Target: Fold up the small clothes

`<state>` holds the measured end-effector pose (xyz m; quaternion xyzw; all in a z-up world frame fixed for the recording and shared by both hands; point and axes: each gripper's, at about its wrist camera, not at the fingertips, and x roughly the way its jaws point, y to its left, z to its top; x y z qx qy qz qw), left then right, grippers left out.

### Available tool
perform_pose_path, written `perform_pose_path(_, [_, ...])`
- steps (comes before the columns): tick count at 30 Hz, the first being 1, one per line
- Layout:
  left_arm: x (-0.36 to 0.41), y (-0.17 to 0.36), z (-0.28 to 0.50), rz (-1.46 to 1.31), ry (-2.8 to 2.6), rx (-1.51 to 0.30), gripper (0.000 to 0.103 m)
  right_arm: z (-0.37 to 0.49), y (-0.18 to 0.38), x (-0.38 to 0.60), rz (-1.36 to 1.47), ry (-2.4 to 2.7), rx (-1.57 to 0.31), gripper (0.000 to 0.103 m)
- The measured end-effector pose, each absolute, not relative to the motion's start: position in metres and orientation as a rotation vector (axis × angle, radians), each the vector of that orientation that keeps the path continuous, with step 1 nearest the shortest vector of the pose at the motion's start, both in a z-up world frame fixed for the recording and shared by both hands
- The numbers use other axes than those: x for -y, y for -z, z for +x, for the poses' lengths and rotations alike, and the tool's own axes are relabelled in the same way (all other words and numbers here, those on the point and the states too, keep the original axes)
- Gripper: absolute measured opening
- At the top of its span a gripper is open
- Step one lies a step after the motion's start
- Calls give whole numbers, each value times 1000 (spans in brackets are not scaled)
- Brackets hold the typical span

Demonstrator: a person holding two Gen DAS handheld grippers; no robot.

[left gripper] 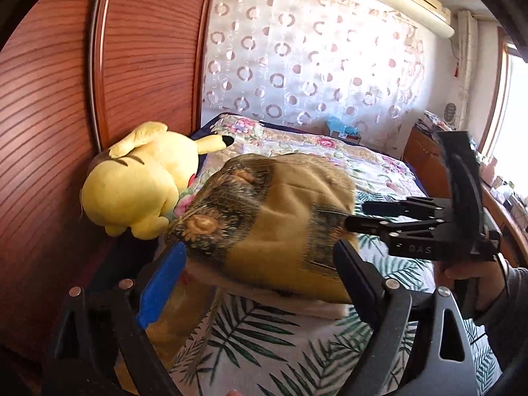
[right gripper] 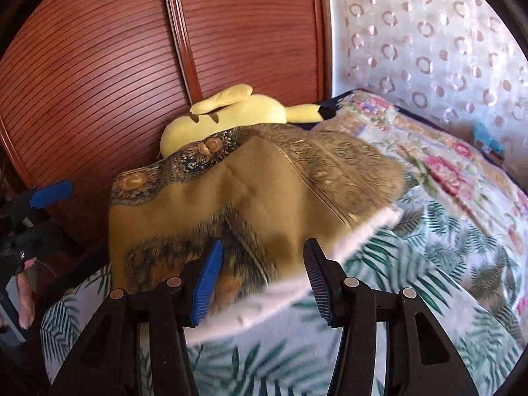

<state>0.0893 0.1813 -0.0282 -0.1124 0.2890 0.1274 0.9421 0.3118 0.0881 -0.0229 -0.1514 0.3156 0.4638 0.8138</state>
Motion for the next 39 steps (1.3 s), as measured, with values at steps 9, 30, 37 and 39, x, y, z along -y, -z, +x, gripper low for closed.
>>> perform_pose_path(9, [-123, 9, 78, -168, -175, -553, 91, 223, -3, 6, -228, -845, -577, 53])
perform_pose_path(30, [19, -61, 37, -52, 11, -421, 91, 38, -43, 152, -41, -404, -307, 86])
perform_pose_path(37, [35, -70, 22, -32, 12, -413, 91, 13, -42, 152, -17, -329, -280, 86])
perform_pose_path(39, [38, -71, 18, -24, 3, -411, 91, 8, -43, 150, -16, -325, -274, 86])
